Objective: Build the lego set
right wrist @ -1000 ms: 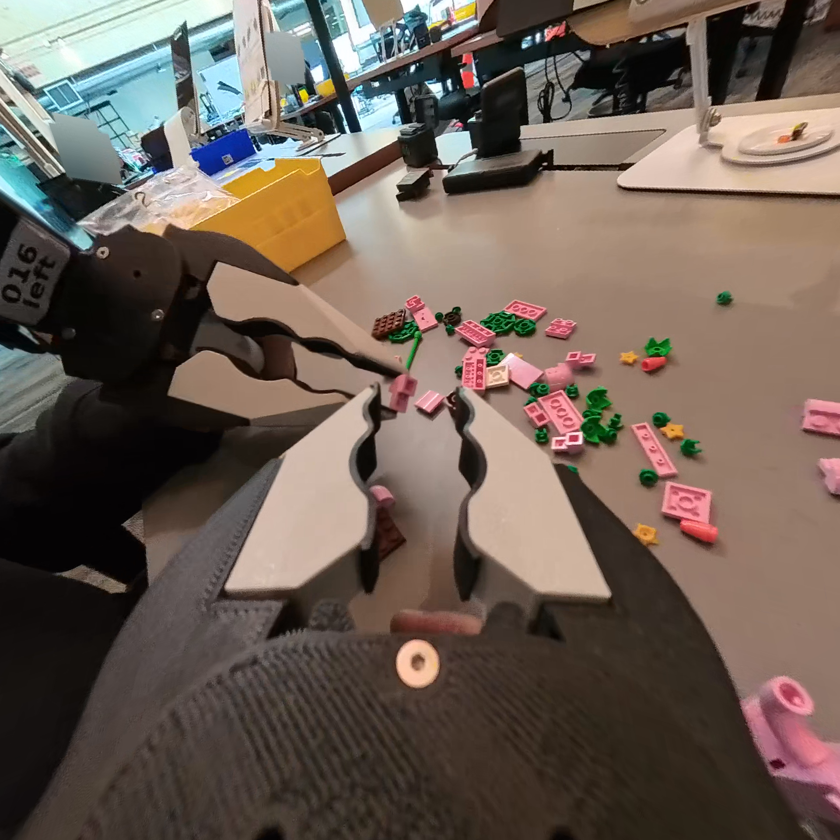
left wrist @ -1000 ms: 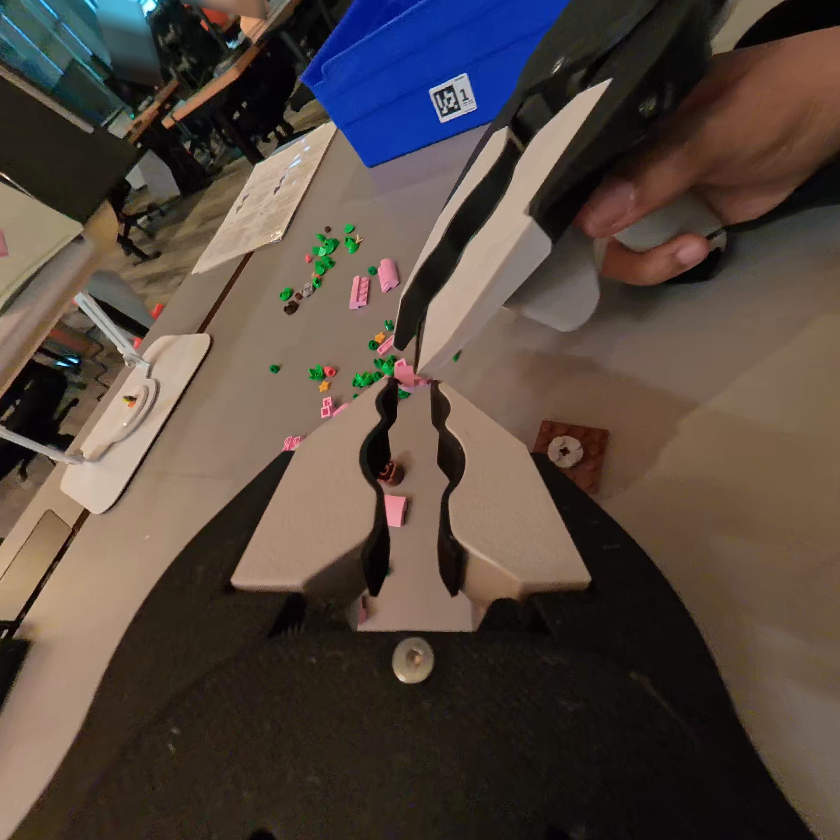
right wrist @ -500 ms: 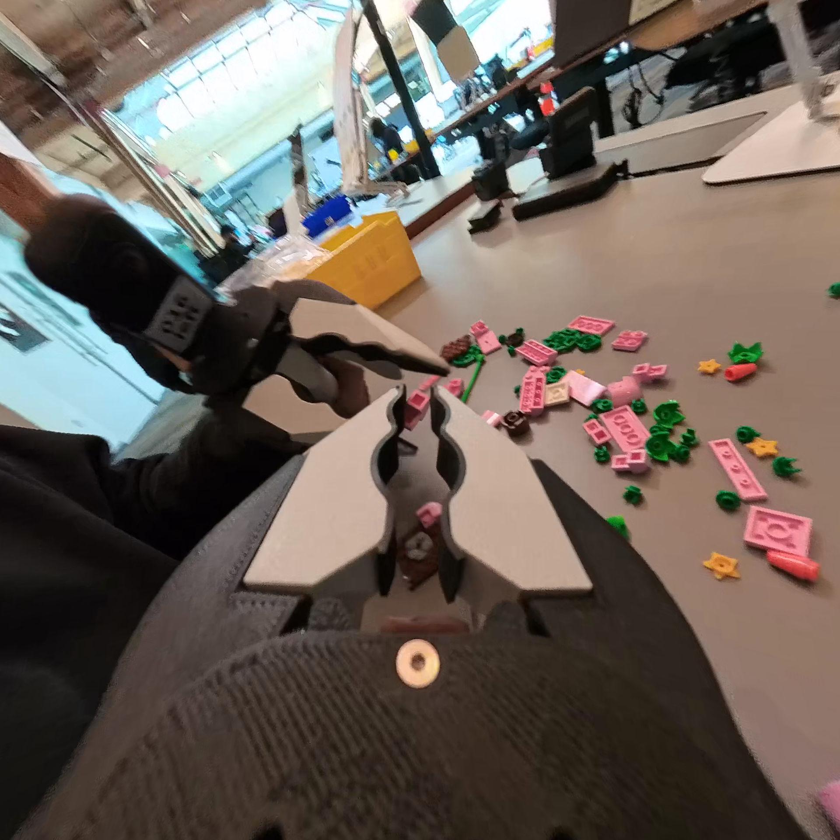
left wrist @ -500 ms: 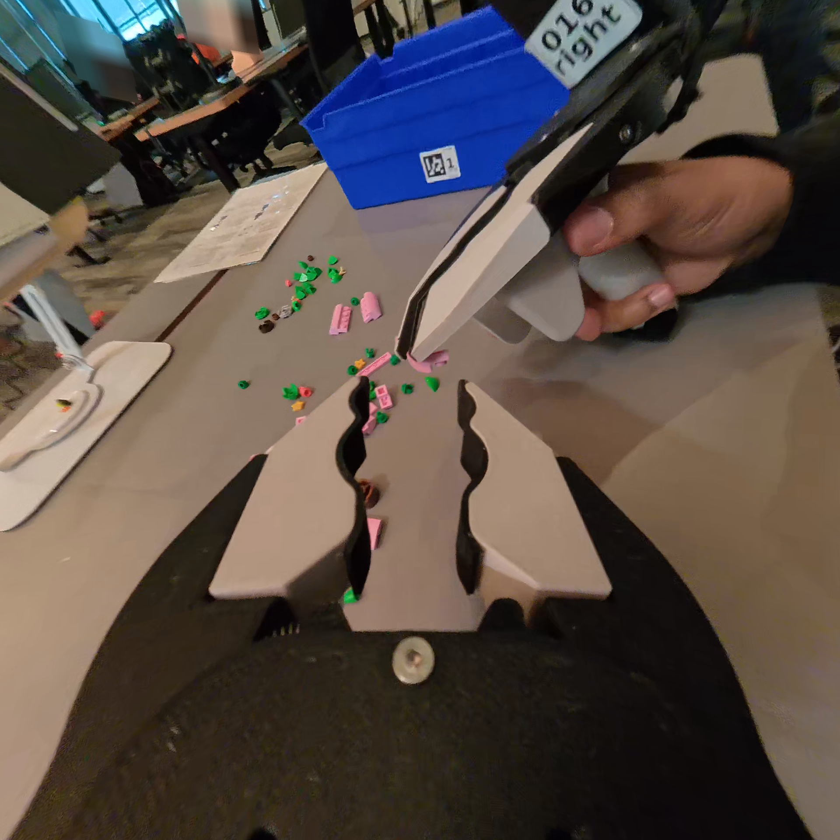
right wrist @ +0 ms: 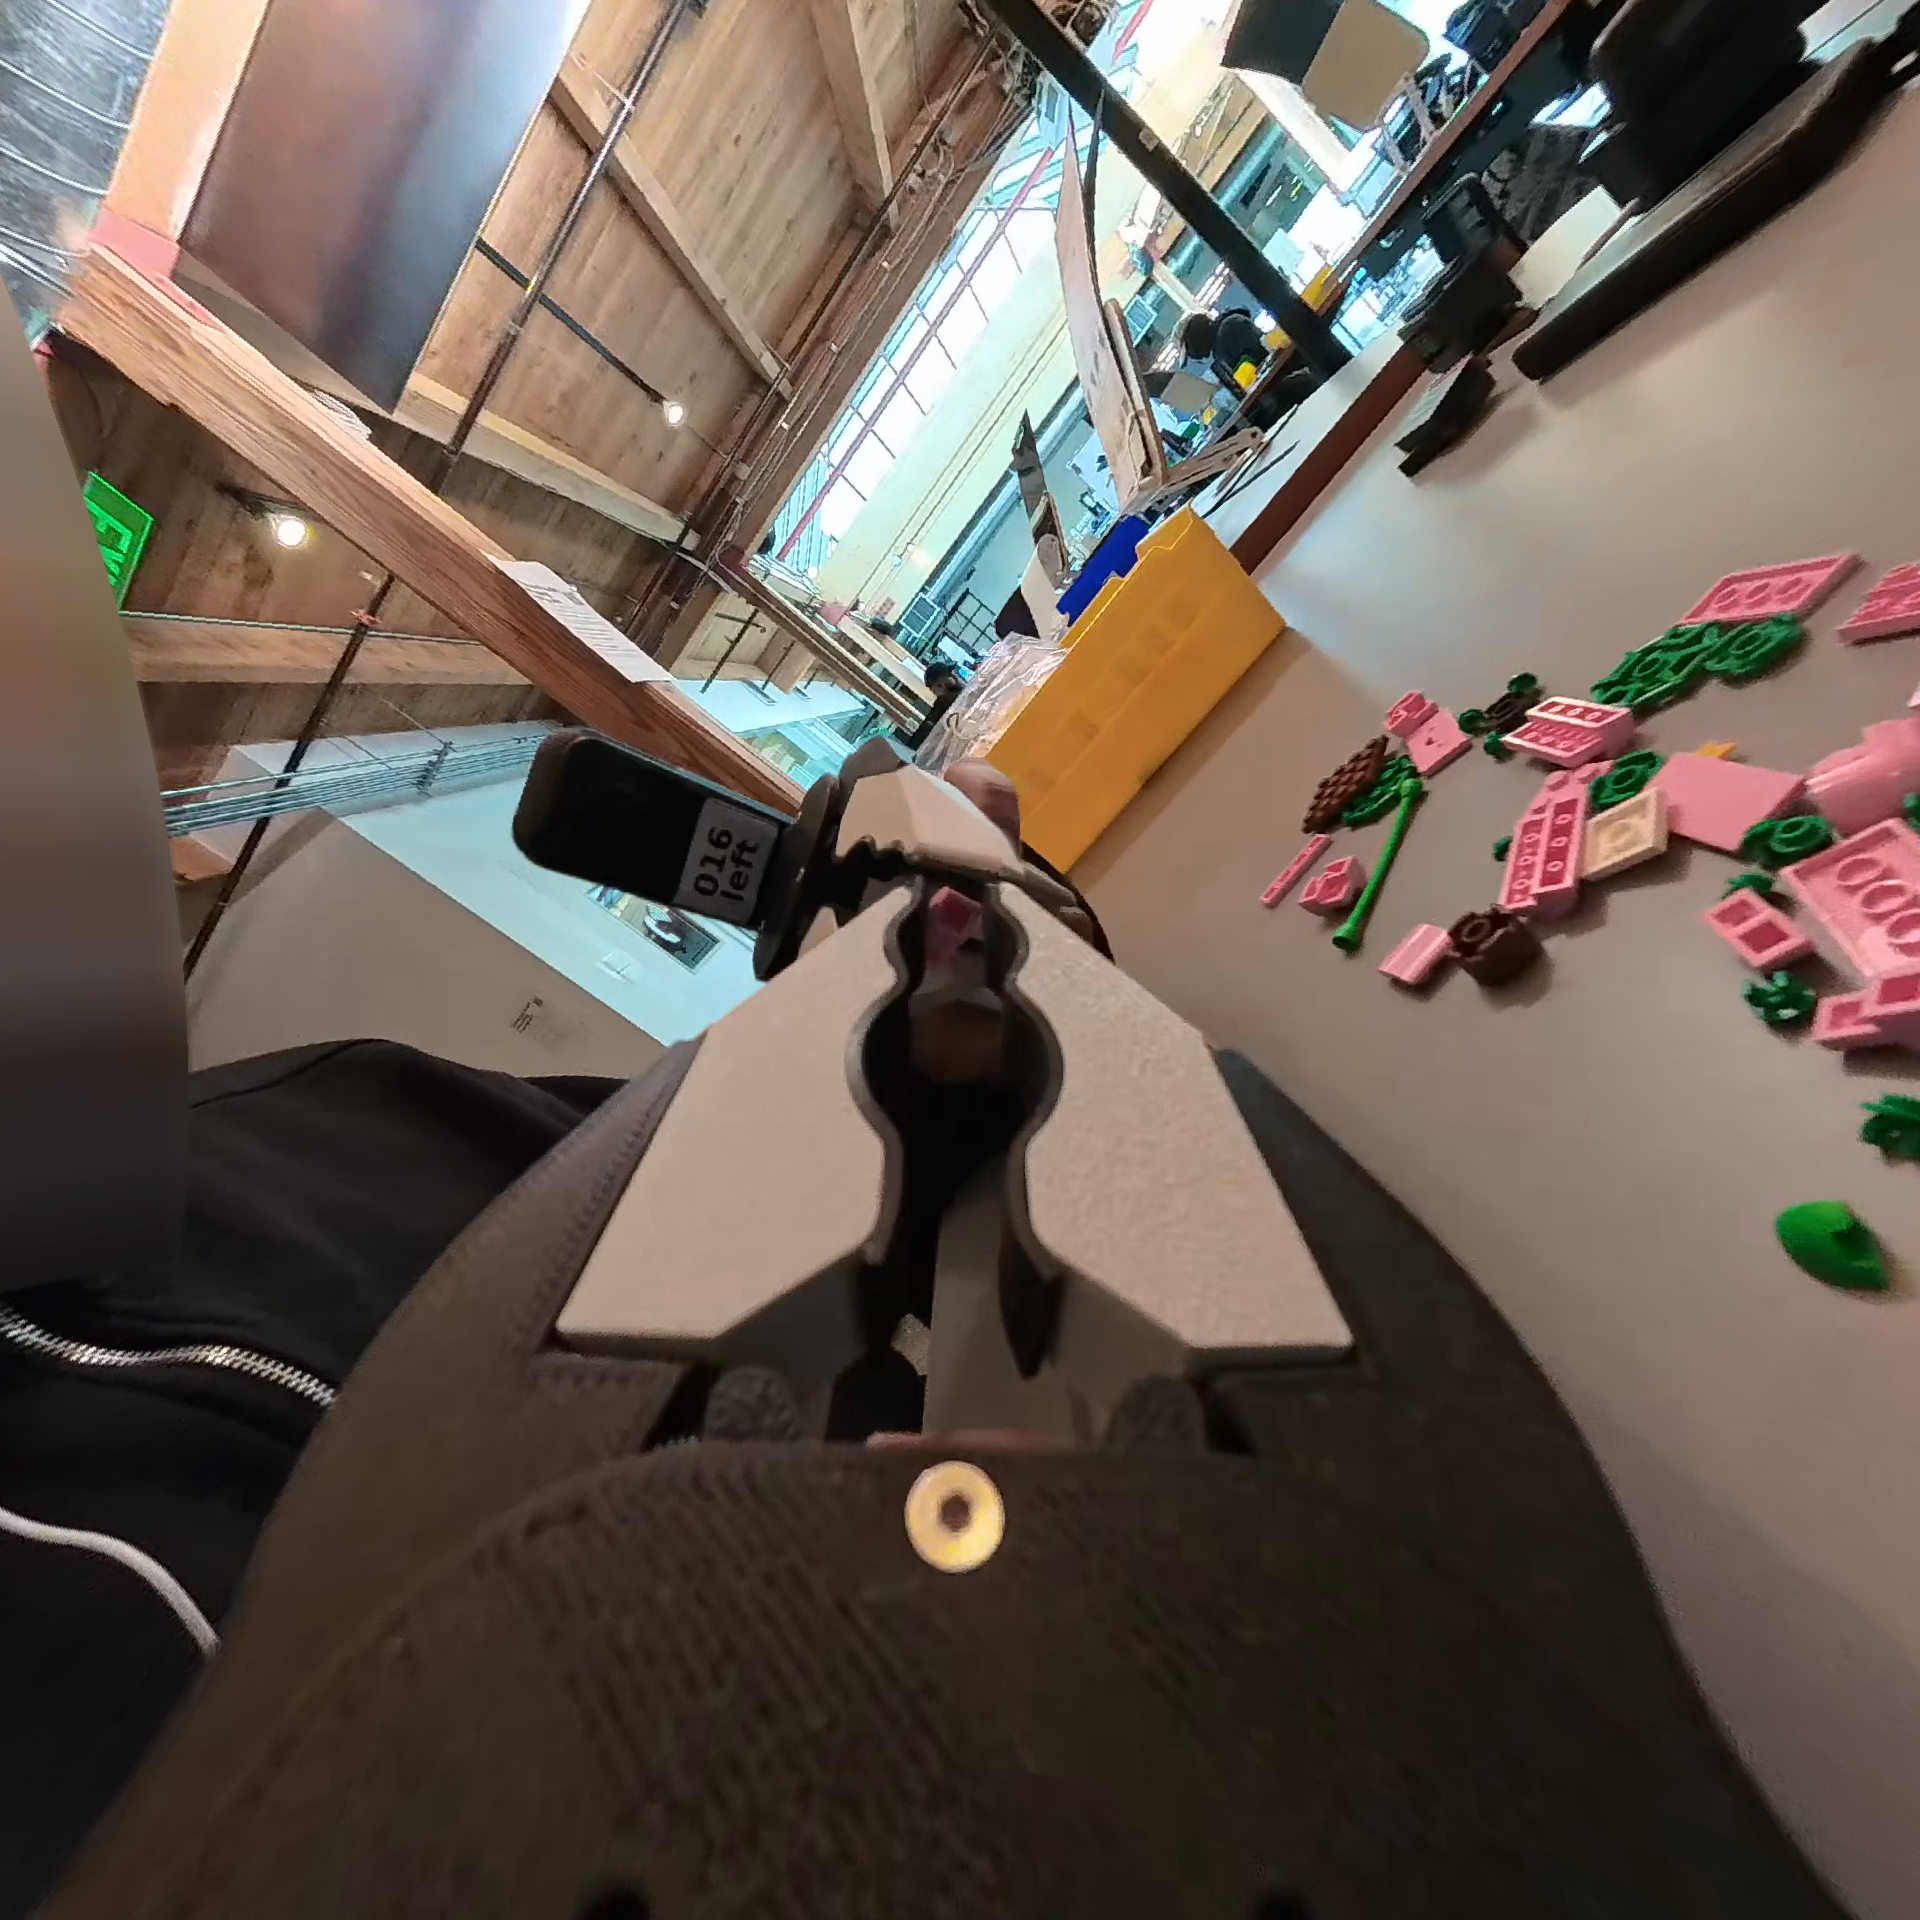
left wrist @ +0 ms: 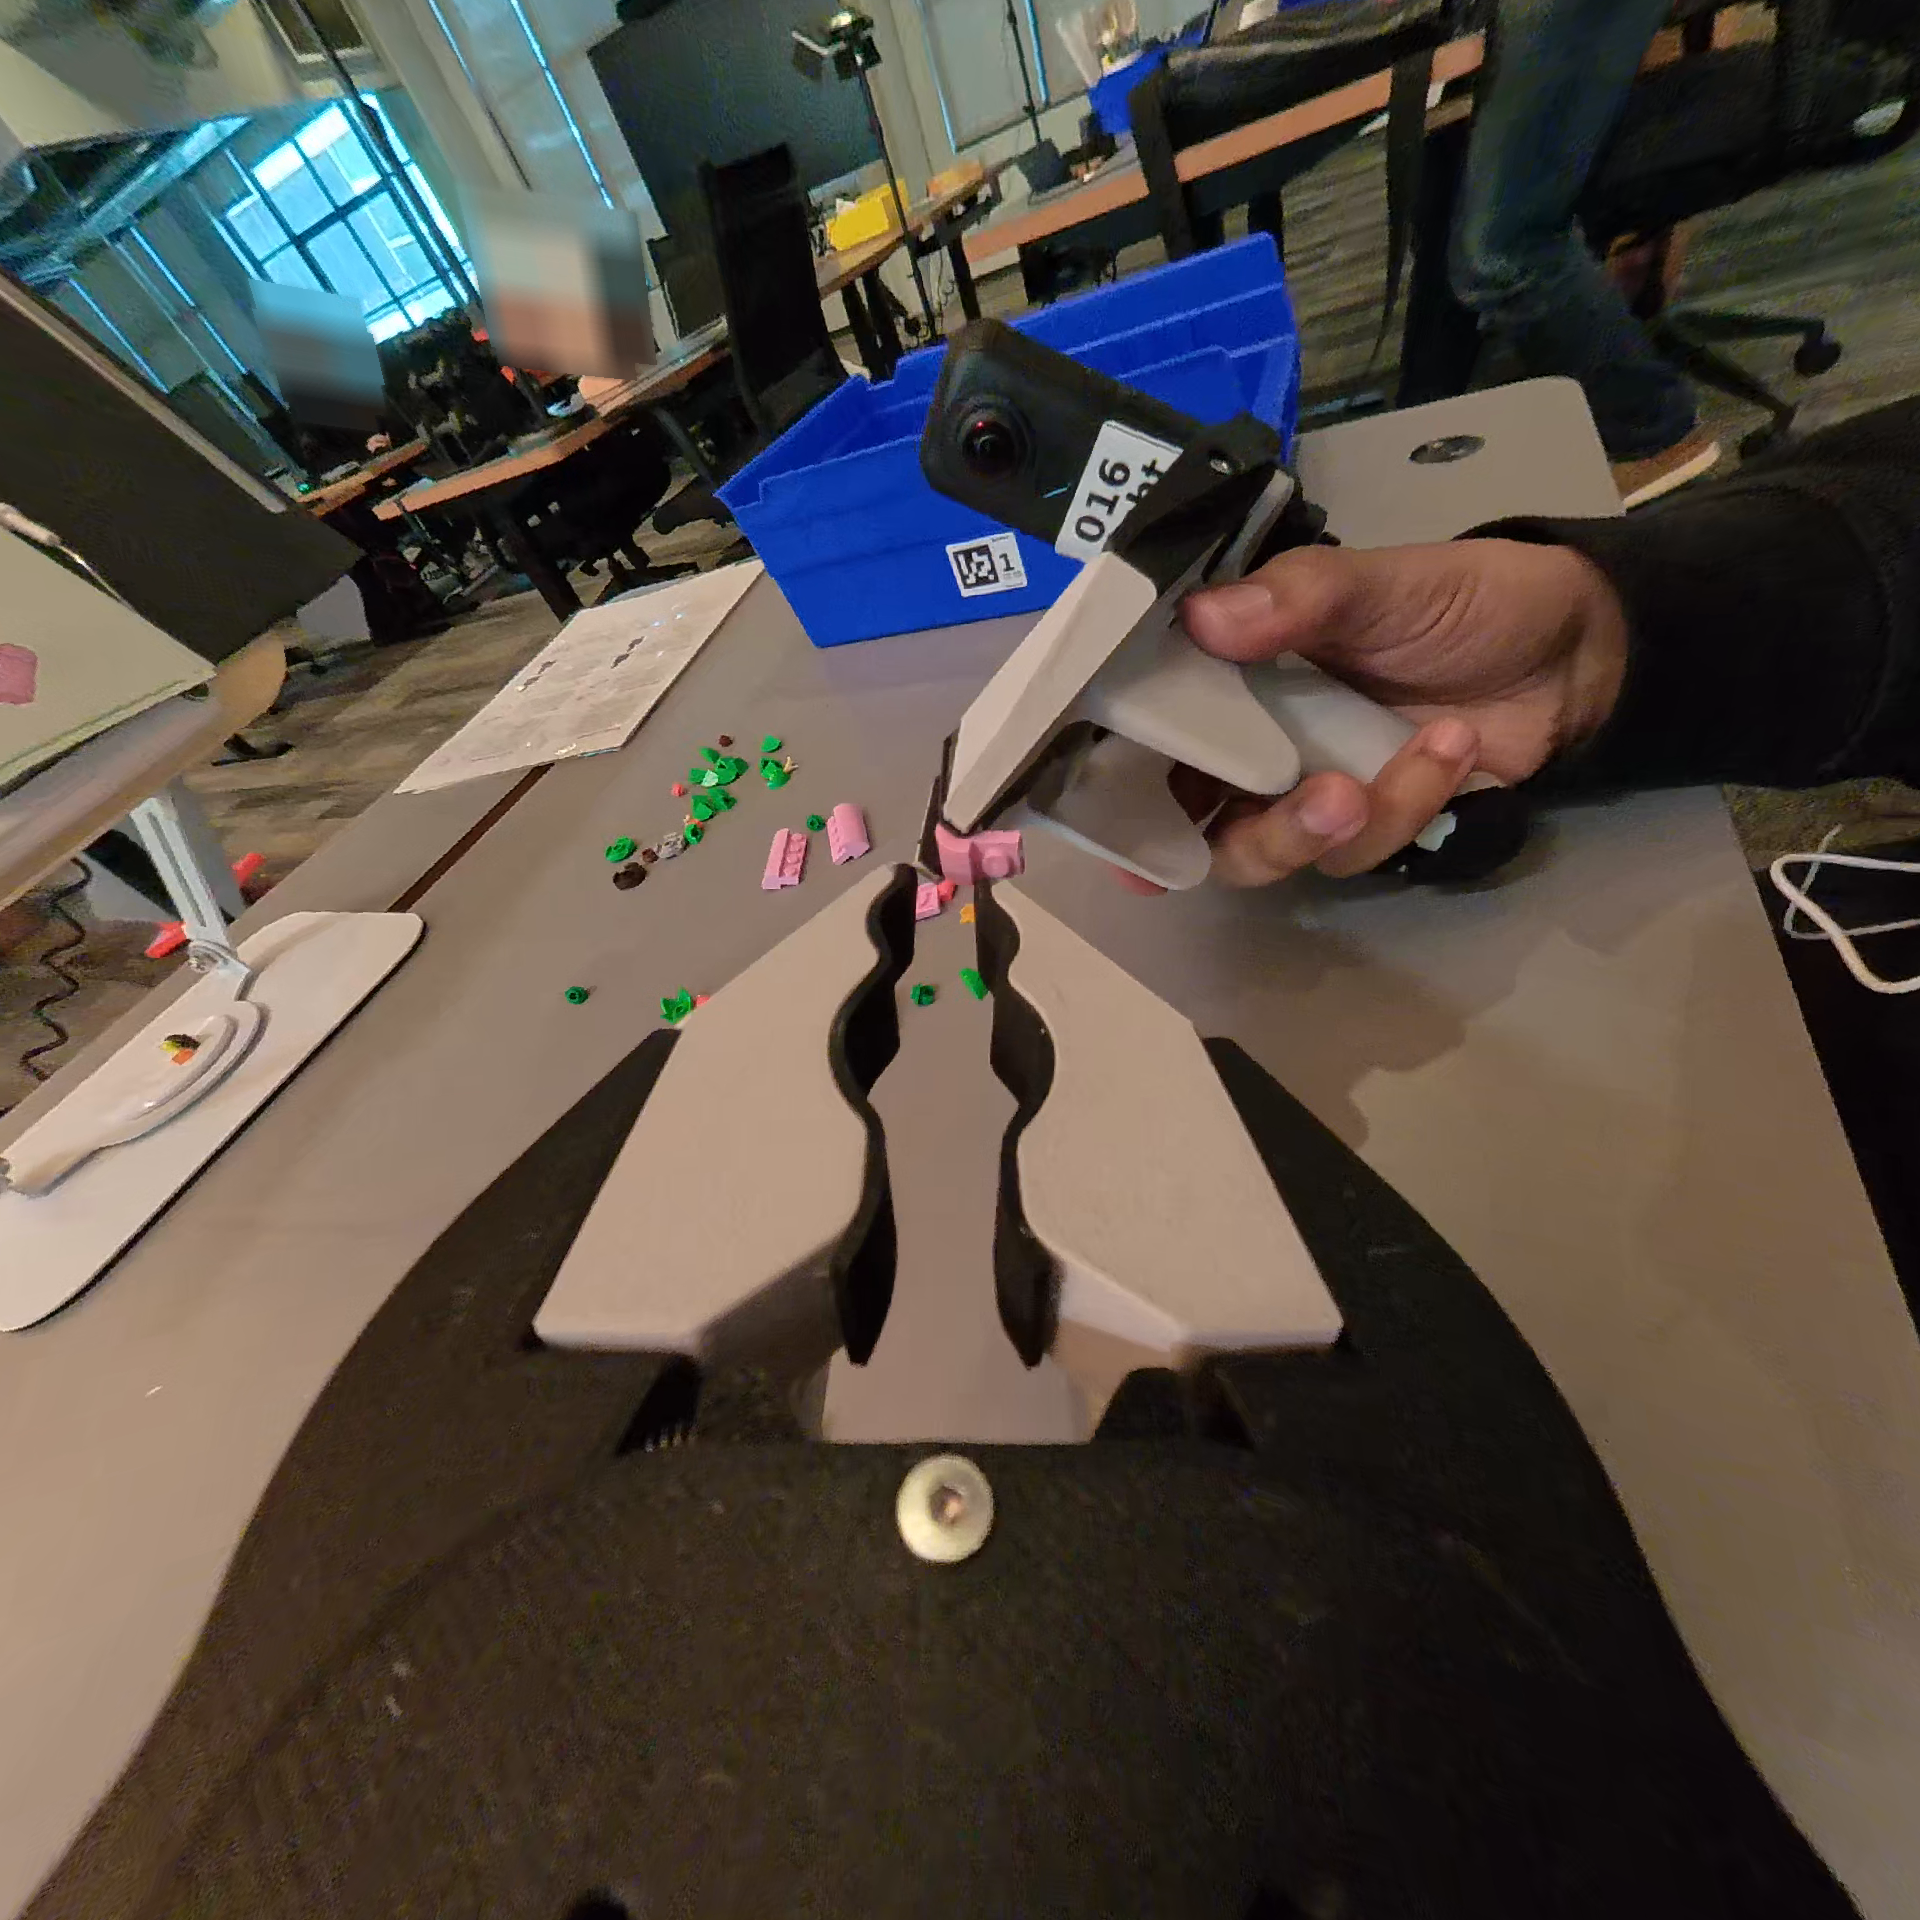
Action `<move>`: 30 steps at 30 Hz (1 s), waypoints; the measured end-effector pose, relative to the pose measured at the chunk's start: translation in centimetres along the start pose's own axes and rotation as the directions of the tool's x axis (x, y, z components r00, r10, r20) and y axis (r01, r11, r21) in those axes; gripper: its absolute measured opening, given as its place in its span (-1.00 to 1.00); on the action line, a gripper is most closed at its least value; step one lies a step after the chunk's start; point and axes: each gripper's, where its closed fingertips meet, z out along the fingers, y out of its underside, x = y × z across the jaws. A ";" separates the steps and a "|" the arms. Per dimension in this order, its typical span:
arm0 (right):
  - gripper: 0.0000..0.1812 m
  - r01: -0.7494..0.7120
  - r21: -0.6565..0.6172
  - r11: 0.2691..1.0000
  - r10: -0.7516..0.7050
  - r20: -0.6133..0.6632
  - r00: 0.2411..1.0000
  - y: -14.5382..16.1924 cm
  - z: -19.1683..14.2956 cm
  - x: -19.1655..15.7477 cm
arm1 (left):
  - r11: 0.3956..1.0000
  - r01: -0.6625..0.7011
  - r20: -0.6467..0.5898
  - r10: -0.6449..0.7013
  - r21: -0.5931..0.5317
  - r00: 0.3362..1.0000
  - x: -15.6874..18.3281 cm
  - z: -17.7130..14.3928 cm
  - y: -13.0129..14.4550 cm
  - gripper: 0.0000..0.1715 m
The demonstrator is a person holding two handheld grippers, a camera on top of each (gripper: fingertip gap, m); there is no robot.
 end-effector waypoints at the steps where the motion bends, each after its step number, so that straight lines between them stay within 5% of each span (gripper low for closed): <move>1: -0.91 0.005 0.002 1.000 -0.005 -0.002 1.000 0.0 0.0 0.0 | 1.000 0.009 -0.004 -0.009 0.006 1.000 0.0 -0.1 0.0 -0.89; 10: -0.92 -0.012 0.022 1.000 0.011 0.043 0.999 -0.5 -0.4 -0.5 | 0.998 0.050 -0.037 -0.048 0.047 0.998 0.1 -0.4 -0.6 -0.86; 13: -0.92 0.034 0.074 0.997 -0.039 0.077 0.996 -1.4 -0.8 -1.5 | 0.979 0.200 -0.084 -0.196 0.042 0.977 -0.1 0.0 -0.4 -0.71; 16: -0.93 0.138 0.140 0.980 -0.151 0.089 0.985 -2.4 -1.4 -2.9 | 0.840 0.533 -0.296 -0.486 0.102 0.822 0.8 0.0 -2.3 -0.53; 20: -0.93 0.312 0.186 0.932 -0.324 0.039 0.945 -2.8 -1.9 -4.1 | 0.641 0.757 -0.490 -0.624 0.125 0.609 1.1 -0.4 -4.1 -0.53; 26: -0.93 0.484 0.117 0.867 -0.484 -0.027 0.875 -1.5 -0.8 -4.3 | 0.602 0.794 -0.542 -0.640 0.087 0.545 1.6 -0.3 -4.3 -0.64; 30: -0.93 0.560 0.085 0.824 -0.555 -0.079 0.828 -1.1 -0.4 -4.0 | 0.588 0.801 -0.573 -0.622 0.108 0.534 1.4 -1.0 -4.6 -0.93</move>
